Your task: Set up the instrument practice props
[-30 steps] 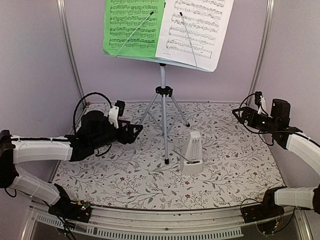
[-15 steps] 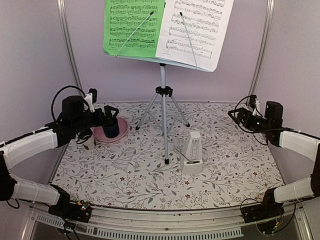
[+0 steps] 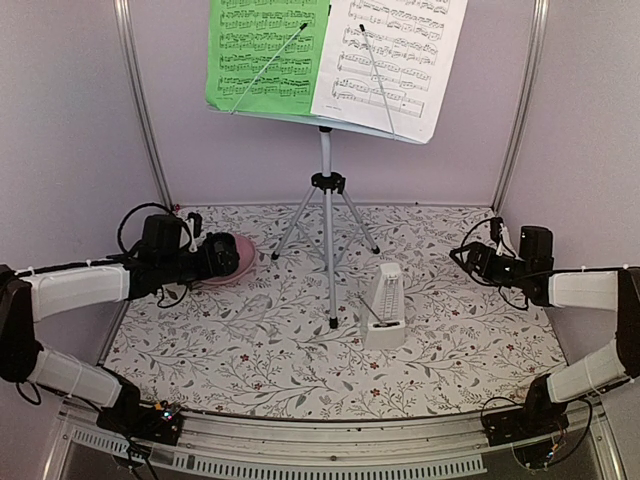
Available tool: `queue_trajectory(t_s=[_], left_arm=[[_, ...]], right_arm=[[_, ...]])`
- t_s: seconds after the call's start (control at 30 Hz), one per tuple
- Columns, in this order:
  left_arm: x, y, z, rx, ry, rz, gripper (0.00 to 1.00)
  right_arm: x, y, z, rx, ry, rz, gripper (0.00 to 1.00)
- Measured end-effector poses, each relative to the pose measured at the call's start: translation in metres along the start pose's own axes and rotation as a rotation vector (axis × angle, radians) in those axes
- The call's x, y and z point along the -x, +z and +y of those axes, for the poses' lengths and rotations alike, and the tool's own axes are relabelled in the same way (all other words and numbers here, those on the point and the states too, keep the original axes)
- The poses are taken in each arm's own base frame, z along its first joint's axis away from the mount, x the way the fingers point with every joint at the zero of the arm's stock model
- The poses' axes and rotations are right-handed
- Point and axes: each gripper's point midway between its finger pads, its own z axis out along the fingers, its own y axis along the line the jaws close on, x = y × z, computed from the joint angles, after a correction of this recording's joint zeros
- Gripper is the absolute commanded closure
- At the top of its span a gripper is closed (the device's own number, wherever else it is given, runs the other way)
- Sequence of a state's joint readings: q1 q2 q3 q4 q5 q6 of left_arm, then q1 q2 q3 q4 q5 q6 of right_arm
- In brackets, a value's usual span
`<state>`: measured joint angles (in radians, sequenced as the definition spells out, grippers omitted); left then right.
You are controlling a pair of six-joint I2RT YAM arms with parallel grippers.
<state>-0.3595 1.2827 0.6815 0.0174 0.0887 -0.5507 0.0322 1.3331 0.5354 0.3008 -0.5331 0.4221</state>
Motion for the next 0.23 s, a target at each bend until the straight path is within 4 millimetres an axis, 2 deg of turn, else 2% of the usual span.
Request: queue_trajectory(t_s=[0.23], left_arm=[[-0.0093,0.007,0.0082,0.028,-0.015,0.027,0.01]], right_arm=[[0.0039,-0.0002,0.002,0.007,-0.023,-0.015,0.01]])
